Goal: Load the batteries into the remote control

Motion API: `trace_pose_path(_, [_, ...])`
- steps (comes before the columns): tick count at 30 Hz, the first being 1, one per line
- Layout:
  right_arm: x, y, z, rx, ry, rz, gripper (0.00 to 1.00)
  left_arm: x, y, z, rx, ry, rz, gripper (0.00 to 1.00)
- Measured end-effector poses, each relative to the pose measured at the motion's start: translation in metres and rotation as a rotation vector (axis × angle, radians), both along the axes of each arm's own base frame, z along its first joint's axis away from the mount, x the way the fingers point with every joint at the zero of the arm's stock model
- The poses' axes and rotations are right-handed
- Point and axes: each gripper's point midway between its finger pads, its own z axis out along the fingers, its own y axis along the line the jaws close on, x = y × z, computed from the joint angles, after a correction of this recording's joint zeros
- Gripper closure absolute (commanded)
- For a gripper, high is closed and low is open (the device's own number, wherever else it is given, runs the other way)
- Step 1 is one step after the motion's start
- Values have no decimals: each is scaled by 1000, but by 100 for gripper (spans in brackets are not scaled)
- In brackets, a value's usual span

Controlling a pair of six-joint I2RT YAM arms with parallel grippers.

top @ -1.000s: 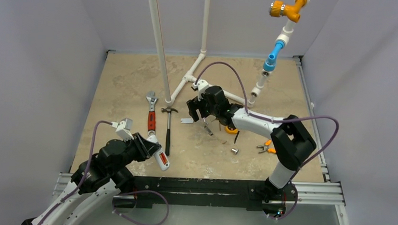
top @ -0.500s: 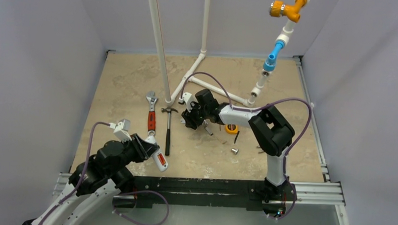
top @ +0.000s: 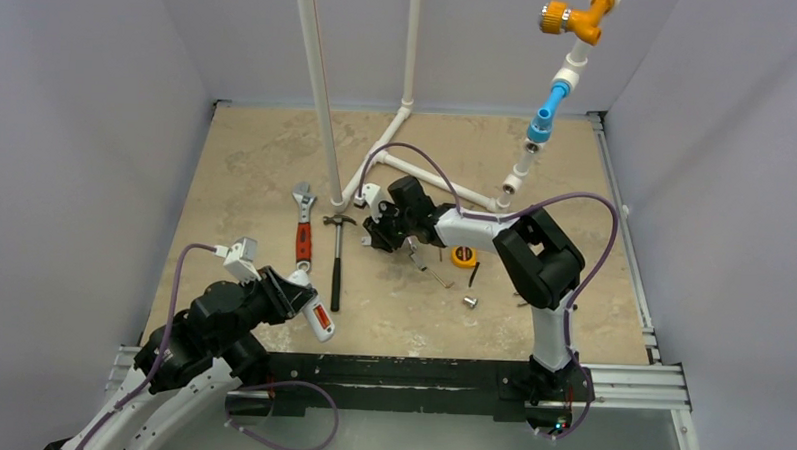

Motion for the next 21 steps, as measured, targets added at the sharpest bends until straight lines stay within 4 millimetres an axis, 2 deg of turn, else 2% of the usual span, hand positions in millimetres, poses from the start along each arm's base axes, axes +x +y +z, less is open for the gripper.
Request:
trace_pose_path(7, [-2, 1, -1, -17, -14, 7, 76, 0, 0, 0, -3, -1, 0, 100])
trace_pose_path(11, [-3, 2, -2, -28, -25, 7, 66, 0, 0, 0, -5, -3, 0, 100])
trace_pose_path(15, [-3, 3, -3, -43, -40, 3, 60, 0, 0, 0, -5, -2, 0, 100])
trace_pose_path(18, [-3, 2, -3, -59, -50, -5, 60, 0, 0, 0, -5, -2, 0, 100])
trace_pose_path(21, [1, 3, -3, -80, -58, -17, 65, 0, 0, 0, -5, -2, 0, 100])
